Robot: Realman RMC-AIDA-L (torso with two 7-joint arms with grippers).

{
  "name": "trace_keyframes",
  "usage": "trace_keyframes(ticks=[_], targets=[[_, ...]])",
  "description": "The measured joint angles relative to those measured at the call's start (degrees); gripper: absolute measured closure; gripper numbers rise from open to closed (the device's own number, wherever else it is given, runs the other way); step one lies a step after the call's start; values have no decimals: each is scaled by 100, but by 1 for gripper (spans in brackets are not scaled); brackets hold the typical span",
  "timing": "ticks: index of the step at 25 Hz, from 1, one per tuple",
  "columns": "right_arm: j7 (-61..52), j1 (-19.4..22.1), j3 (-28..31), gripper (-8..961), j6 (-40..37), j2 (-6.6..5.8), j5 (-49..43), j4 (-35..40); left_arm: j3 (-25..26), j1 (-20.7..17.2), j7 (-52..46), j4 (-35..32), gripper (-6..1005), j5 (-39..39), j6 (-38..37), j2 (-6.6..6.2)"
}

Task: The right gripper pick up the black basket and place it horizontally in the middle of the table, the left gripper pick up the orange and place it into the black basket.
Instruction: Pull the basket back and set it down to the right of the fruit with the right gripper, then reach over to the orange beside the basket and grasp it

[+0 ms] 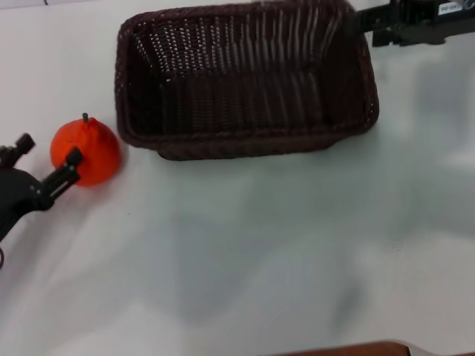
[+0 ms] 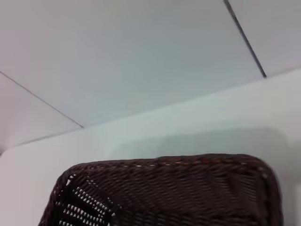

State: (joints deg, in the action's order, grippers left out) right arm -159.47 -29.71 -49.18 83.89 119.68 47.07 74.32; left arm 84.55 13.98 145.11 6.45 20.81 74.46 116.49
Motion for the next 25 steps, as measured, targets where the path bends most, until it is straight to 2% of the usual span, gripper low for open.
trace_keyframes(ticks=[3, 12, 19, 23, 25], targets=[[171, 179, 8, 281, -26, 10, 252, 189, -326, 134, -258, -46, 67, 41, -137, -112], [721, 607, 300, 282, -67, 20, 823, 207, -387, 410, -194, 110, 175, 129, -811, -6], [1771, 1092, 736, 280, -95, 47, 1899, -38, -7, 450, 136, 111, 460, 87, -960, 115], [2704, 1268, 1033, 280, -167, 40, 2464, -710, 420, 406, 98, 127, 591, 86, -963, 121], [3320, 1312, 1272, 280, -186, 27, 2775, -1216, 621, 358, 85, 207, 613, 91, -948, 126]])
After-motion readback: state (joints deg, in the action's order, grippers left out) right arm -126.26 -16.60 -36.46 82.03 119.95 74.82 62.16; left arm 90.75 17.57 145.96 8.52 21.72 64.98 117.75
